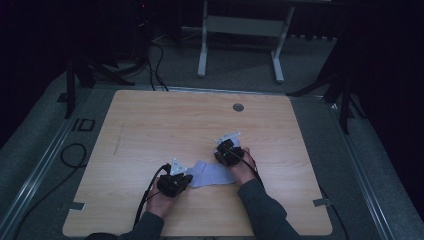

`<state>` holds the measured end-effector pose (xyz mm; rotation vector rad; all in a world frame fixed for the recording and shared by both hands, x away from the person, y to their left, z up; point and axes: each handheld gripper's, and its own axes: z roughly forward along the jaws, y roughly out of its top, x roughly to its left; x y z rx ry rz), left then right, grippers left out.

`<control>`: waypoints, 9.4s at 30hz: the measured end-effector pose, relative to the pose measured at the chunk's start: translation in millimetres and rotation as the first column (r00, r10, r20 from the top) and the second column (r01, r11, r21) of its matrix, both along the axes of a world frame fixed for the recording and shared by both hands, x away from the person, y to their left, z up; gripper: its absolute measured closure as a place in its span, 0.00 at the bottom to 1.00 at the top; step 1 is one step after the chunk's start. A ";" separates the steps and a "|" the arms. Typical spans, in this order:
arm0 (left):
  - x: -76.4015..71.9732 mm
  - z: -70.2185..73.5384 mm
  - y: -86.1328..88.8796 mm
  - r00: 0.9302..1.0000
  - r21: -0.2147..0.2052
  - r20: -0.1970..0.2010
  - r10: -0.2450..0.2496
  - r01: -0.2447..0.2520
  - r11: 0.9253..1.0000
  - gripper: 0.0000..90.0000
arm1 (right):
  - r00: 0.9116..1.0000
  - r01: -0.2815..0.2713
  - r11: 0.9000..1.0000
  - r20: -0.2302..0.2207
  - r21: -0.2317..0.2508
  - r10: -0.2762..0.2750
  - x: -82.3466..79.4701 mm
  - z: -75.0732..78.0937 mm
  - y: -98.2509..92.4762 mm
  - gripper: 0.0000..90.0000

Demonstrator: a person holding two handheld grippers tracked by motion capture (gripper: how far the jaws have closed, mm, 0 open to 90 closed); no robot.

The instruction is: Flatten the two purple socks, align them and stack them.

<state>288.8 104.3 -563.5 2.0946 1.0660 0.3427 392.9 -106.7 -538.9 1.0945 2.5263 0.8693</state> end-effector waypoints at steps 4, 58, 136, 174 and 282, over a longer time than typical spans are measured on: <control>0.1 -0.1 -0.1 1.000 -0.002 0.001 0.001 -0.001 1.000 0.99 | 1.000 -0.015 1.000 0.004 0.028 0.015 -2.6 9.9 1.5 1.00; 0.0 -0.4 0.0 1.000 -0.002 0.003 0.001 -0.001 1.000 0.99 | 0.961 0.263 0.956 0.048 0.129 -0.271 7.4 36.6 -111.9 0.99; -0.3 -0.7 -0.2 1.000 -0.007 0.004 0.003 -0.003 1.000 0.99 | 1.000 0.014 0.999 -0.020 -0.041 -0.014 36.1 -6.4 -21.8 0.57; -0.4 -0.8 -0.2 1.000 -0.007 0.005 0.003 -0.003 1.000 0.99 | 0.996 0.016 0.986 0.082 0.163 -0.030 2.7 57.1 -54.4 0.94; 3.9 6.5 11.4 0.997 -0.203 -0.074 -0.030 0.015 0.979 0.87 | 0.989 -0.118 0.959 -0.055 0.257 0.137 -54.6 11.8 20.3 0.94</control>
